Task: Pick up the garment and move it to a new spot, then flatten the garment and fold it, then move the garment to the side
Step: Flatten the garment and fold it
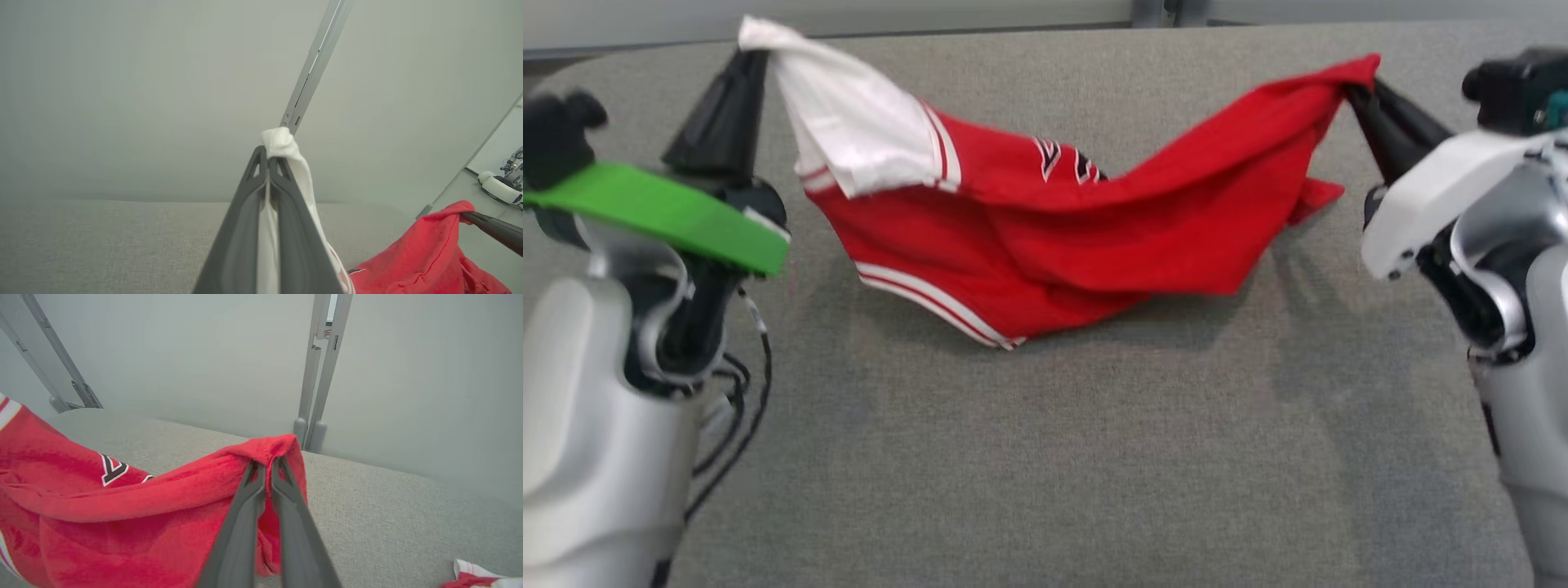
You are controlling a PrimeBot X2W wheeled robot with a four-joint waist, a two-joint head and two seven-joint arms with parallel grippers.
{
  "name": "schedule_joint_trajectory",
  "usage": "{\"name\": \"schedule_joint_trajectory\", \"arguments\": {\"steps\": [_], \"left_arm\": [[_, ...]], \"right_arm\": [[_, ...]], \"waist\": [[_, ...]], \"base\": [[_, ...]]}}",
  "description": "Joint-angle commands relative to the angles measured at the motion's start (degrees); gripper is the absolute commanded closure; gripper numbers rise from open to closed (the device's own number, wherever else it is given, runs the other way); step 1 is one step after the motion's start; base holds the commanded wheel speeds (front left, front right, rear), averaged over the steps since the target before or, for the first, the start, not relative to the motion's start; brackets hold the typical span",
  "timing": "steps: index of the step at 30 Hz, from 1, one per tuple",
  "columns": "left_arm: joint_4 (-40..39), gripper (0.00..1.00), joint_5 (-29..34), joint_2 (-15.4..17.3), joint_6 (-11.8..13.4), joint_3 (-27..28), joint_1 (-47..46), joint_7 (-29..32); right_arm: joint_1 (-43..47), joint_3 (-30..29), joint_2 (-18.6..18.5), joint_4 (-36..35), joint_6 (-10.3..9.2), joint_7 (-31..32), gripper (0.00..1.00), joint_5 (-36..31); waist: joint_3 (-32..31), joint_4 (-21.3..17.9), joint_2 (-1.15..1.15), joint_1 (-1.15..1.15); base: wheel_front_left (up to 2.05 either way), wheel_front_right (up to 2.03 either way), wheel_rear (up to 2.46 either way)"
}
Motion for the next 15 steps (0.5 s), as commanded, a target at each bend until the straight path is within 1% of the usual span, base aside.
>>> {"name": "schedule_joint_trajectory", "arguments": {"steps": [1,2,5,7,11,15], "left_arm": [[0.6,1.00,0.6,1.4,-0.3,0.1,-4.7,1.0],[0.6,1.00,0.6,1.4,-0.3,0.1,-4.7,1.0],[2.1,1.00,1.1,2.1,-0.5,-0.1,-12.4,2.6],[2.9,1.00,0.4,1.9,-0.5,0.6,-17.5,3.2],[5.3,1.00,0.9,2.3,-0.6,1.1,-27.8,3.8],[8.1,1.00,3.6,3.7,-0.9,1.1,-37.9,1.9]], "right_arm": [[-4.4,1.5,-1.5,1.1,-0.05,0.8,1.00,1.0],[-4.4,1.5,-1.5,1.1,-0.05,0.8,1.00,1.0],[-13.3,3.5,-3.7,3.8,-0.05,1.5,1.00,2.8],[-19.3,4.5,-4.2,5.6,-0.05,1.1,1.00,4.1],[-30.8,3.8,-3.3,9.7,-0.05,-0.7,1.00,5.8],[-40.0,3.6,-2.4,14.8,-0.05,-4.4,1.00,4.9]], "waist": [[7.7,-2.6,0.00,0.00],[7.7,-2.6,0.00,0.00],[11.4,-3.4,0.00,0.00],[14.1,-4.1,0.00,0.00],[19.6,-5.6,0.00,0.00],[23.3,-6.8,0.00,0.00]], "base": [[0.00,0.00,0.00],[0.00,0.00,0.00],[0.00,0.00,0.00],[0.00,0.00,0.00],[0.00,0.00,0.00],[0.00,0.00,0.00]]}}
